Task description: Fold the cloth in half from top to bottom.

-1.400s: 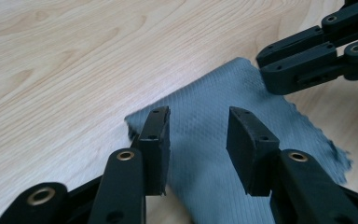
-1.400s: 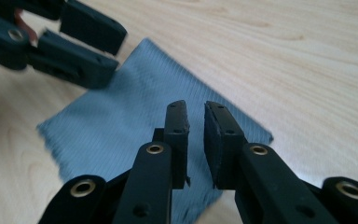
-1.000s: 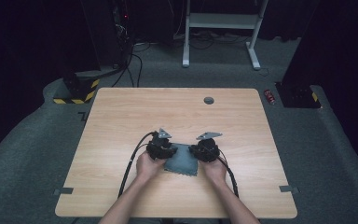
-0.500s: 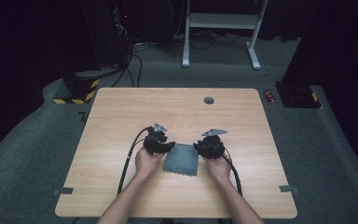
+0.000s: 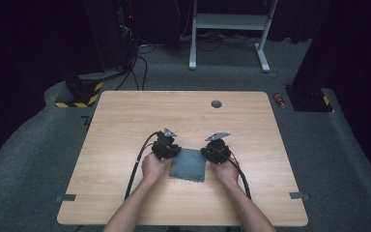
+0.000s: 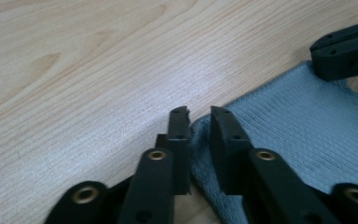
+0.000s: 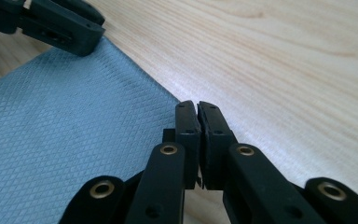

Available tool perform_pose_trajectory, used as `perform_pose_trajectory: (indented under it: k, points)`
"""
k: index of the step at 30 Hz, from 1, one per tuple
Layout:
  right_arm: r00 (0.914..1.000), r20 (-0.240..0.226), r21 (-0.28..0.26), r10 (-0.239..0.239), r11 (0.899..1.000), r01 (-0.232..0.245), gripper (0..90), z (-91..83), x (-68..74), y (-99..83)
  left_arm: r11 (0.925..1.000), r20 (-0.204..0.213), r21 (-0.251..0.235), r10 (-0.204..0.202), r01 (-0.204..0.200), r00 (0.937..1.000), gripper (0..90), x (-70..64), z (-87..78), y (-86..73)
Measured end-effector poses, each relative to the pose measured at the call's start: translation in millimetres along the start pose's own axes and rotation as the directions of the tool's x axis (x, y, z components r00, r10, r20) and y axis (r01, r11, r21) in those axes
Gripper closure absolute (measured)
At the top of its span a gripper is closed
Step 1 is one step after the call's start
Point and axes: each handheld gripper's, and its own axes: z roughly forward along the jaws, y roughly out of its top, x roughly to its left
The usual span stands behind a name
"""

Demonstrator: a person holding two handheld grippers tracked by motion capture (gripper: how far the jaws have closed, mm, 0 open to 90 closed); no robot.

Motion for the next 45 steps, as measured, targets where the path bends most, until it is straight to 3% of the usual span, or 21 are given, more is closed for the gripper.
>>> perform_pose_trajectory:
  k: [3,7,9,12,19,21,23,25,28,32,36,40,43,45]
  points:
    - [0.9999,0.014,-0.011,-0.004,1.000,0.004,87.7,-2.2,-0.5,4.8,0.9999,0.005,0.008,0.008,-0.008,1.0000,86.0,0.4,-2.1,0.5]
    - [0.9992,0.039,-0.007,-0.006,1.000,0.006,87.7,-2.4,-4.1,11.2,0.9994,0.032,-0.011,-0.032,0.032,0.9990,87.1,-0.3,-1.0,0.9]
    - [0.9987,0.050,-0.006,-0.010,1.000,0.011,87.7,-1.7,-7.1,14.3,0.9997,0.026,-0.016,-0.018,0.018,0.9995,87.2,0.0,0.6,1.6]
    - [0.9983,0.058,0.005,0.002,1.000,-0.002,87.7,3.8,-11.7,13.3,0.9990,0.021,-0.032,-0.031,0.031,0.9993,87.2,-0.7,4.7,2.3]
    - [0.9974,0.070,-0.003,0.017,1.000,-0.017,87.4,9.9,-17.2,11.2,0.9990,-0.045,-0.008,0.043,-0.043,0.9981,86.9,-4.1,11.1,12.7]
    - [0.9973,0.068,-0.007,0.027,1.000,-0.026,86.7,10.1,-18.3,10.9,0.9996,-0.034,-0.010,0.027,-0.027,0.9991,86.4,-2.5,11.2,12.1]
    - [0.9972,0.065,-0.009,0.037,0.999,-0.036,84.0,9.7,-19.5,10.3,0.9998,-0.041,-0.008,0.018,-0.018,0.9990,83.2,-1.0,10.3,11.7]
    - [0.9966,0.069,-0.017,0.045,0.999,-0.044,78.0,7.2,-21.2,9.4,0.9999,-0.064,-0.006,0.015,-0.016,0.9978,73.7,0.1,7.0,11.1]
    - [0.9963,0.061,-0.042,0.060,0.997,-0.058,76.1,-1.7,-22.6,7.9,0.9992,-0.082,-0.038,-0.013,0.010,0.9965,60.1,0.3,-1.8,7.3]
    - [0.9981,0.039,-0.074,0.048,0.996,-0.045,73.9,-16.5,-20.5,2.3,0.9973,-0.067,-0.064,-0.040,0.036,0.9970,51.0,0.1,-12.7,-0.3]
    - [0.9988,0.011,-0.085,0.048,0.995,-0.047,73.2,-21.3,-15.0,-5.1,0.9962,-0.045,-0.079,-0.038,0.035,0.9983,49.3,-5.3,-23.0,-11.0]
    - [0.9997,-0.018,-0.074,0.019,0.997,-0.020,72.7,-20.0,-4.0,-14.0,0.9985,-0.044,-0.055,-0.010,0.008,0.9990,48.2,-14.6,-26.4,-22.2]
    - [0.9996,-0.014,-0.044,-0.023,0.999,0.023,71.8,-15.0,4.6,-20.4,0.9985,-0.079,-0.046,0.024,-0.028,0.9966,48.3,-20.2,-26.9,-30.6]
    - [0.9994,-0.004,-0.048,-0.034,0.998,0.034,70.9,-13.6,6.9,-22.5,0.9986,-0.099,-0.015,0.048,-0.050,0.9939,48.4,-21.7,-24.8,-33.8]
